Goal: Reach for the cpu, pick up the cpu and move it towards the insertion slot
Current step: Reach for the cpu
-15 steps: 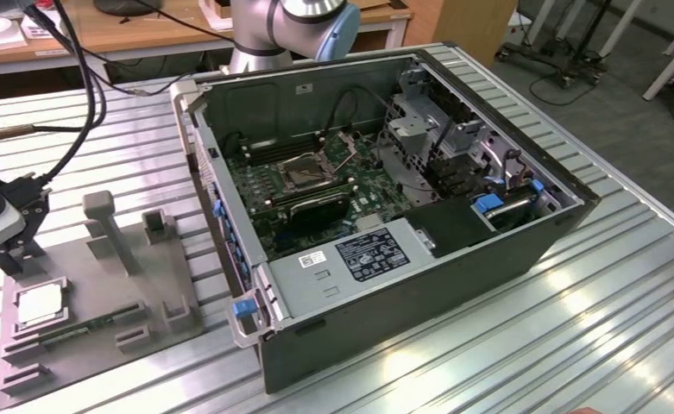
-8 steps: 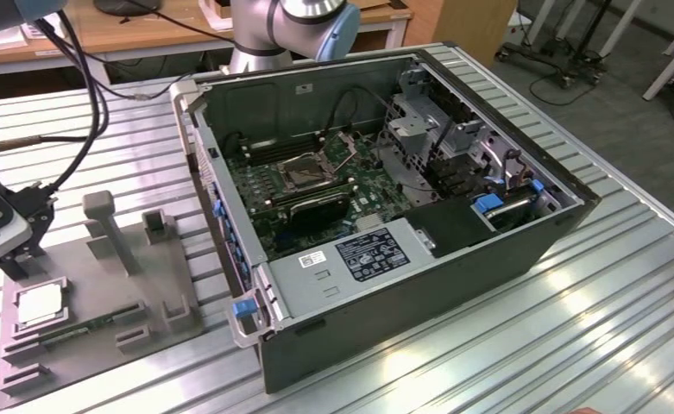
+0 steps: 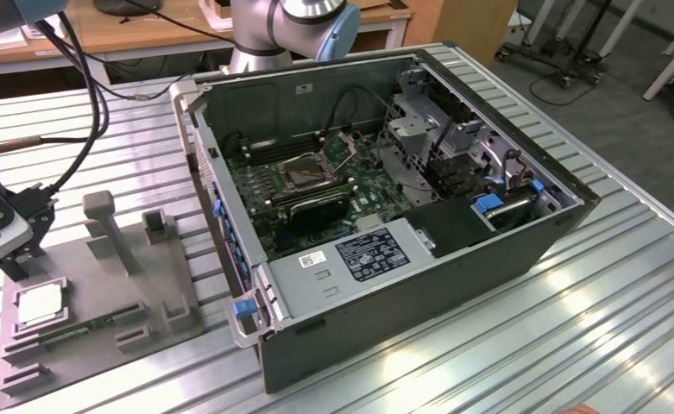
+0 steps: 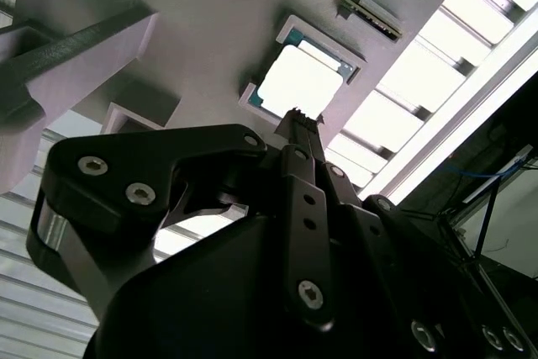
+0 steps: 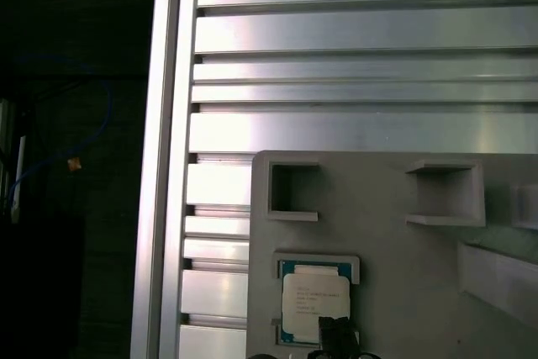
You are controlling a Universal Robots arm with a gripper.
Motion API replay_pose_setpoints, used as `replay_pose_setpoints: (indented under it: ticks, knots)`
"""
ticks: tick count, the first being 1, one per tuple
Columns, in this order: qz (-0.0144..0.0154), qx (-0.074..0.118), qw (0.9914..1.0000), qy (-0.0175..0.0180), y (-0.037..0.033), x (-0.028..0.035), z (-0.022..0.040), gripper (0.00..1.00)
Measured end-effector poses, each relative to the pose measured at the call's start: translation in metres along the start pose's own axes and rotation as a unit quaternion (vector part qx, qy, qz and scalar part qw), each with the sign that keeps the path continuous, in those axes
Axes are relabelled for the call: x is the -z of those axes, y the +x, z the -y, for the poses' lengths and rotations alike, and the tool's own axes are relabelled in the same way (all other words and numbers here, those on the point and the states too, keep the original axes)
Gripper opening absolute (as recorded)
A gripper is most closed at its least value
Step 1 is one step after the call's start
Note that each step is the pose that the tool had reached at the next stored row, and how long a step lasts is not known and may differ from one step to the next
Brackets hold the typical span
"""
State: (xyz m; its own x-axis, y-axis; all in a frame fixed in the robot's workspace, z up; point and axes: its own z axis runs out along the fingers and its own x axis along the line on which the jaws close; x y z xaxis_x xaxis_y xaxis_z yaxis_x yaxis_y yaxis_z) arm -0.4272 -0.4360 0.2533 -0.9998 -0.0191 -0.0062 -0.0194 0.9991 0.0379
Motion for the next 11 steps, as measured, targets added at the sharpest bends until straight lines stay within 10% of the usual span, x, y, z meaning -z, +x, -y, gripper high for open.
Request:
replay_pose_setpoints:
  ticks: [11]
  knots:
    - [0.0,0.0,1.0,0.0,0.0,-0.0061,0.0002,0.1]
